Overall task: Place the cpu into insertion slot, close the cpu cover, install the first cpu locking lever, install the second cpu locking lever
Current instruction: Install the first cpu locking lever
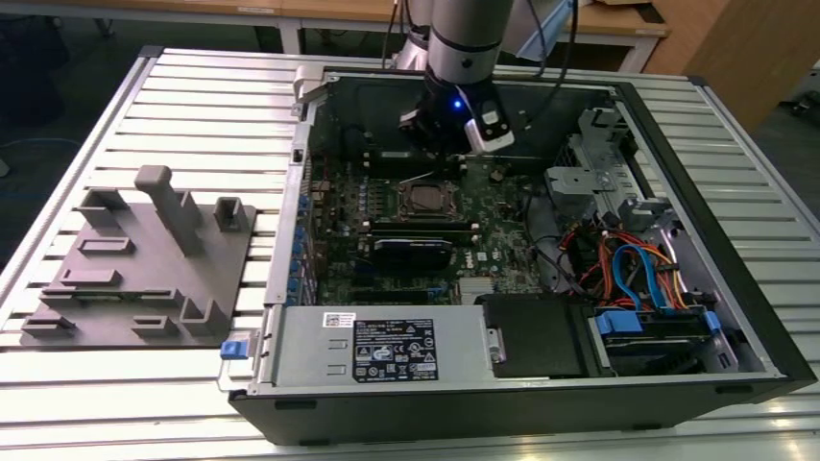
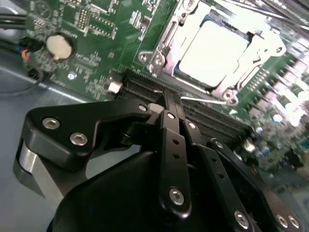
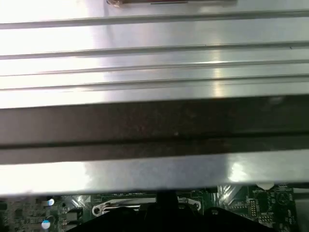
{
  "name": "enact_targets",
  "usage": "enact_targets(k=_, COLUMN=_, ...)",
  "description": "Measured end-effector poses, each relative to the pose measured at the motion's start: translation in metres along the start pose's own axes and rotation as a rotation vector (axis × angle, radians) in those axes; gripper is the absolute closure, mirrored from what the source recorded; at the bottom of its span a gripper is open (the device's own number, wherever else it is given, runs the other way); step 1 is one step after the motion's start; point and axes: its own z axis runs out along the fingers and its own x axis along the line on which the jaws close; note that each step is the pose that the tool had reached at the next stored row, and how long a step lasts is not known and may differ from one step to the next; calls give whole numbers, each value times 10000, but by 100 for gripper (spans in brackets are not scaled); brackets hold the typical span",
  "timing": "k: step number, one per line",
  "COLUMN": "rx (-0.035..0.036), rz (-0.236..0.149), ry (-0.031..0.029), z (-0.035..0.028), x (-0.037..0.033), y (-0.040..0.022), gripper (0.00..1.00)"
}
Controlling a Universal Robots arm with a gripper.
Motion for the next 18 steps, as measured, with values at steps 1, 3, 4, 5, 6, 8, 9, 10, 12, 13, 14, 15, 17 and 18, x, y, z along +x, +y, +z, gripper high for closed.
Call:
enact_targets(k=1, rx=-2, rz=0, ry=-1, z=-13, x=0, y=2, gripper=89)
enact_targets(k=3, rx=-4, rz=0, ry=-1, z=-13, x=0, y=2, gripper=89)
enact_targets(k=4, rx=-3, rz=0, ry=0, z=-13, x=0, y=2, gripper=89)
enact_targets(k=5, rx=2, rz=-3, ry=2, z=-23, x=1, y=0, gripper=89)
enact_targets(k=6, rx=8, rz=-11, ry=6, z=-52, x=2, y=-3, gripper=89)
enact_targets(k=8, rx=38, rz=-43, ry=23, z=-180, x=11, y=-20, gripper=89)
enact_targets(k=9, rx=58, rz=-66, ry=36, z=-272, x=18, y=-33, gripper=89)
enact_targets(k=10, rx=86, rz=-98, ry=54, z=-396, x=26, y=-49, gripper=89)
enact_targets(k=12, rx=155, rz=-174, ry=95, z=-694, x=47, y=-89, gripper=89)
enact_targets(k=13, rx=194, rz=-215, ry=119, z=-858, x=58, y=-111, gripper=89)
enact_targets(k=14, rx=231, rz=-256, ry=142, z=-1020, x=69, y=-132, gripper=89)
enact_targets(k=15, rx=264, rz=-296, ry=162, z=-1172, x=80, y=-152, gripper=89)
enact_targets(k=17, rx=317, rz=-352, ry=194, z=-1397, x=96, y=-183, gripper=89)
enact_targets(k=18, rx=336, rz=-372, ry=206, z=-1476, x=101, y=-194, gripper=89)
